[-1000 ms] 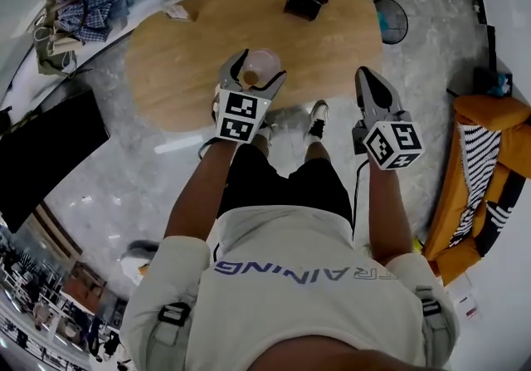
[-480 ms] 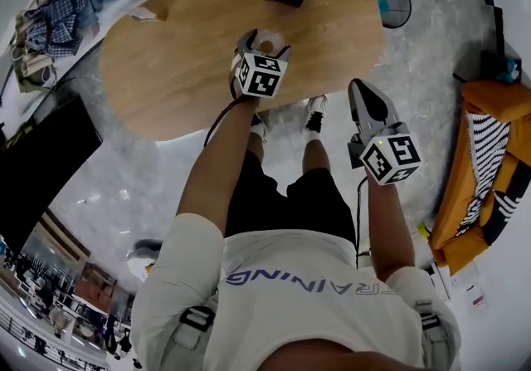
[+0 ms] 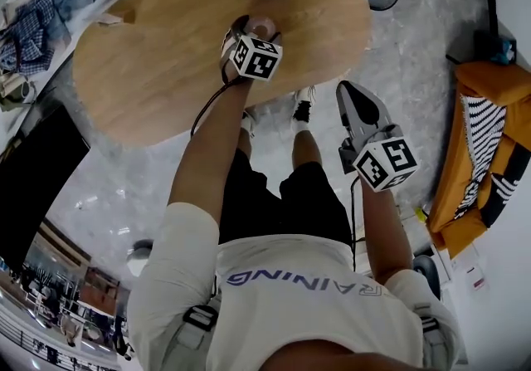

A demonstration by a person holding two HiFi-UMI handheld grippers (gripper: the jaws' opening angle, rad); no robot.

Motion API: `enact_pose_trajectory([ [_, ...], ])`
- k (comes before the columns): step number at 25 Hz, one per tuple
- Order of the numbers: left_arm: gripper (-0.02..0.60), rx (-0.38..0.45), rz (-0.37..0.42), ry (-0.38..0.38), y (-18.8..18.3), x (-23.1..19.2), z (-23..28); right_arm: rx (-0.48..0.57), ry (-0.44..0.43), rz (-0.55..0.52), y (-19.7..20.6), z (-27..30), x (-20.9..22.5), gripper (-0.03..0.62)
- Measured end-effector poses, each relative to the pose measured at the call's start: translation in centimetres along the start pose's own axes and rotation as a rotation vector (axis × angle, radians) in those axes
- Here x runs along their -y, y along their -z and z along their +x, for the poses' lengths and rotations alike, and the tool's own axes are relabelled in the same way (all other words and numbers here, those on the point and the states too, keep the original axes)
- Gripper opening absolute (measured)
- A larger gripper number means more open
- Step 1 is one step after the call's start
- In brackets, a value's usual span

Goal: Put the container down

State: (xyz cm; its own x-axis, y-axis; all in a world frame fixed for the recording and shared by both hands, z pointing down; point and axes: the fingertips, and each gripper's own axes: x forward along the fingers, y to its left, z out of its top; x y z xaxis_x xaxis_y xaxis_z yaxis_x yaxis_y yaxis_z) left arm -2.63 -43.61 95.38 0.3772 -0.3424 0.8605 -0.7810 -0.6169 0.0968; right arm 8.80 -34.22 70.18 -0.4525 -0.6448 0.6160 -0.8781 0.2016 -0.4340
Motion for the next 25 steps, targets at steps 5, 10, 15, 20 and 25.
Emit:
enact_pose_trajectory([
  [5, 0.393, -0.017, -0.013, -0.012, -0.1, 0.7, 1.0, -0.018, -0.023, 0.054, 0.9, -1.3, -0.2, 0.015],
  [10, 0.432, -0.03, -0.045, 0.011, -0.4, 1.1, 0.8, 0.009, -0.031, 0.057, 0.5, -2.5, -0.2, 0.015],
  [15, 0.449, 0.003, -0.079, 0.031, -0.6, 1.8, -3.2, 0.033, -0.037, 0.06, -0.3, -4.5, -0.6, 0.015],
  [20, 0.449, 0.116, -0.179, 0.037, -2.2, 2.2, -11.4, 0.061, -0.054, 0.023, -2.3, -7.2, -2.2, 0.015],
  [25, 0.447, 0.248, -0.25, 0.047, -3.8, 2.3, -22.6, 0.094, -0.093, -0.029, -4.9, -10.0, -5.6, 0.015],
])
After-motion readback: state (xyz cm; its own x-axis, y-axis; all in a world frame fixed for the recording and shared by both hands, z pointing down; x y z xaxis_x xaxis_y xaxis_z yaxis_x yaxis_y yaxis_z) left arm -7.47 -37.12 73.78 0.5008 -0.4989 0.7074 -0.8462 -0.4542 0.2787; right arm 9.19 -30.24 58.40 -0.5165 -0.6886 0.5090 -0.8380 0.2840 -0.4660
